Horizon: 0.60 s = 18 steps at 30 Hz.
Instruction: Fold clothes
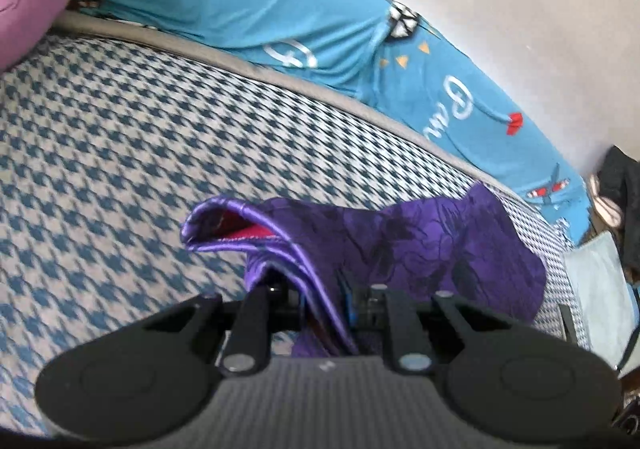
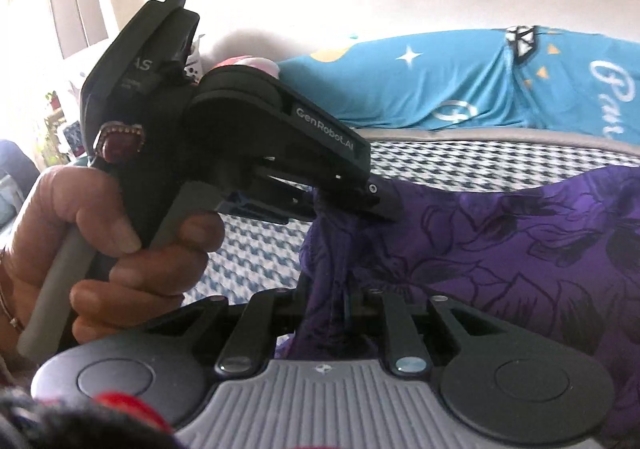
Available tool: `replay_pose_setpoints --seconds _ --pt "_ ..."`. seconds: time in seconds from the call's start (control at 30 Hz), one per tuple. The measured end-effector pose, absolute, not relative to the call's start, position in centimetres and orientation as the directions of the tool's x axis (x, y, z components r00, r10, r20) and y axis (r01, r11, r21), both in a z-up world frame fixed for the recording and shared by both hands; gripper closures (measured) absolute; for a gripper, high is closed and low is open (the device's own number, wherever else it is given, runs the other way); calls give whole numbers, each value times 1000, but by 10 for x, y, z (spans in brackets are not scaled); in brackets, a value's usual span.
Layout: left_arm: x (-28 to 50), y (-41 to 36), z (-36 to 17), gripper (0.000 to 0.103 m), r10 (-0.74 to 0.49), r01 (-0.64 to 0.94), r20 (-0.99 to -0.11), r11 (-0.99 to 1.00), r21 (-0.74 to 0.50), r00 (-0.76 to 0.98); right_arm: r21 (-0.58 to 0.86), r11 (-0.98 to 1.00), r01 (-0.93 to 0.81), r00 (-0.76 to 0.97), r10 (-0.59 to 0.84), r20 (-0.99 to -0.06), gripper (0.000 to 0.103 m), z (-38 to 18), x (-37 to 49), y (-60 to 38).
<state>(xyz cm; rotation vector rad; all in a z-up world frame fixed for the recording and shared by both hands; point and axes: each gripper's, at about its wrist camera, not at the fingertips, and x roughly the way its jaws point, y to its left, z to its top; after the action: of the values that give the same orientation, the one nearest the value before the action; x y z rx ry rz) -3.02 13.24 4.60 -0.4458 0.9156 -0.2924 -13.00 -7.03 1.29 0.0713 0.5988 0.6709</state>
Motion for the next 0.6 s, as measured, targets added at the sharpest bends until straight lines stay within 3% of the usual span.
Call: replay_pose_setpoints --seconds 0.13,0.2,0.27,0.33,0.4,0.6 --pt "-22 148 43 85 -350 -7 -724 898 -440 595 289 764 -576 592 634 -497 86 5 -115 -54" --pt "-19 154 38 81 -280 -80 -750 911 -404 599 320 762 -562 572 638 -515 76 0 -110 -50" --pt "-19 158 35 77 -208 -152 -773 919 -365 600 327 759 -563 556 641 -529 73 -1 -109 -47" --pt "-22 160 37 61 -151 -188 -771 924 -332 619 312 756 -576 557 642 -526 73 1 -113 -48" --pt "-26 160 43 51 -98 -208 -749 930 -303 655 309 750 -585 557 648 -519 73 4 -116 -54" --pt "-33 147 53 39 -116 -167 -707 933 -318 697 263 776 -573 590 613 -525 72 9 -119 -75"
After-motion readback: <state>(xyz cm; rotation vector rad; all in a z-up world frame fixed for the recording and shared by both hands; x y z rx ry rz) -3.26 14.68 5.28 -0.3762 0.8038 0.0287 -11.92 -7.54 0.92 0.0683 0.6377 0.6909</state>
